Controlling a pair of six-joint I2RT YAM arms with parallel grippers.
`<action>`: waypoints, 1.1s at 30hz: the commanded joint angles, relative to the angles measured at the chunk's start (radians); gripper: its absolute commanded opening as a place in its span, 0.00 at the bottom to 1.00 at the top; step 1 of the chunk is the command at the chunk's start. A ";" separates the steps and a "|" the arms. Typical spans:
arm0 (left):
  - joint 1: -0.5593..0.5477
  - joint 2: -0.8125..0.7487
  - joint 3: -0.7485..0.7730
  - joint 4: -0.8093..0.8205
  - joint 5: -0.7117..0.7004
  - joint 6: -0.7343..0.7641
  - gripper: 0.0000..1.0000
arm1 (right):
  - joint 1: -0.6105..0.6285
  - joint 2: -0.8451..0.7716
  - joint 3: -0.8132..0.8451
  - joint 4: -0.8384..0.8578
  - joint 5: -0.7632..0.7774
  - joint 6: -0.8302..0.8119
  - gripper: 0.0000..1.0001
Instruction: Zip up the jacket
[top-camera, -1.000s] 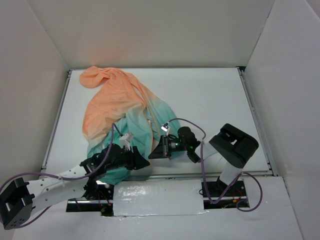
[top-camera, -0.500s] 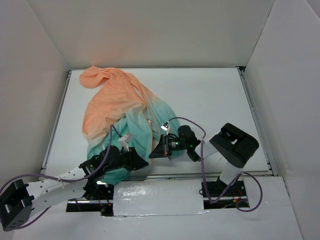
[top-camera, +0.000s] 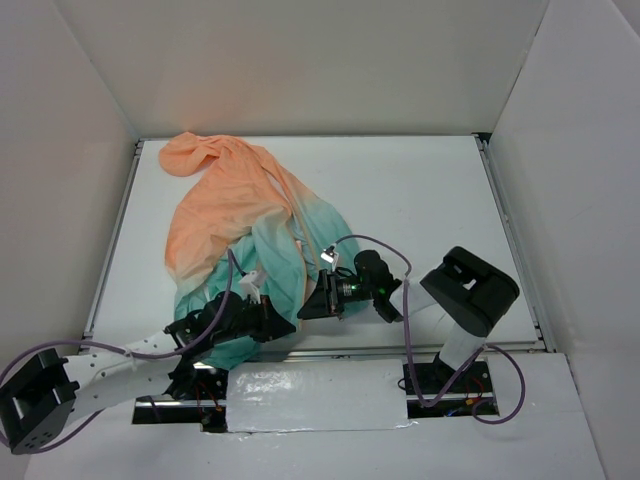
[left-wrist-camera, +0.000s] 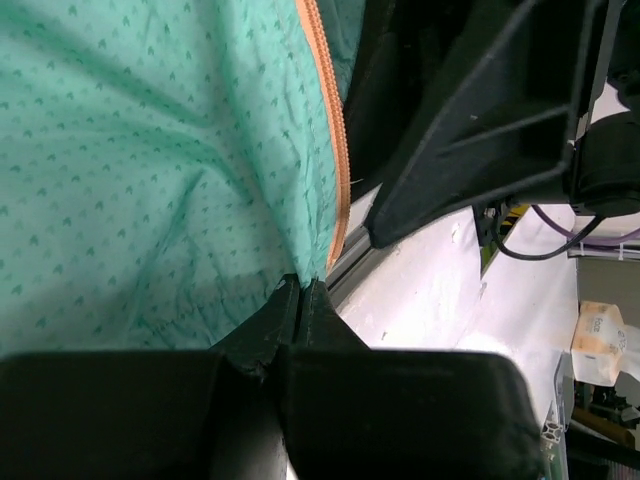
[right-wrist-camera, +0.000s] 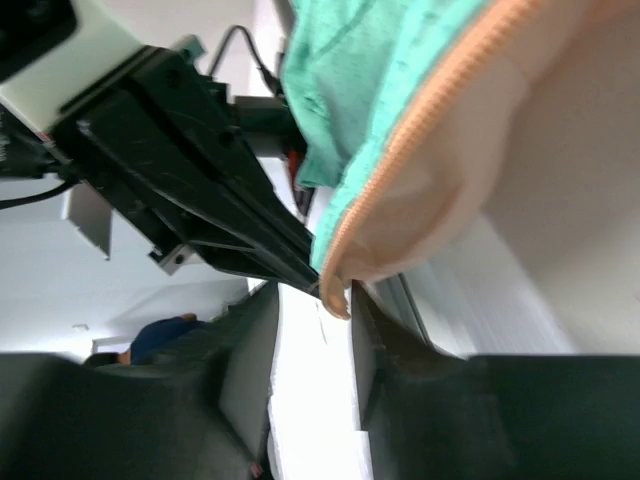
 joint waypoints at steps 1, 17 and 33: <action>0.002 0.011 0.015 0.077 -0.005 -0.008 0.00 | -0.005 -0.063 0.042 -0.124 0.006 -0.069 0.44; 0.006 -0.204 0.058 -0.042 -0.145 -0.191 0.00 | -0.010 -0.486 0.262 -1.358 0.769 -0.507 0.52; 0.005 -0.224 0.046 -0.045 -0.134 -0.216 0.00 | 0.138 -0.371 0.384 -1.547 0.984 -0.531 0.40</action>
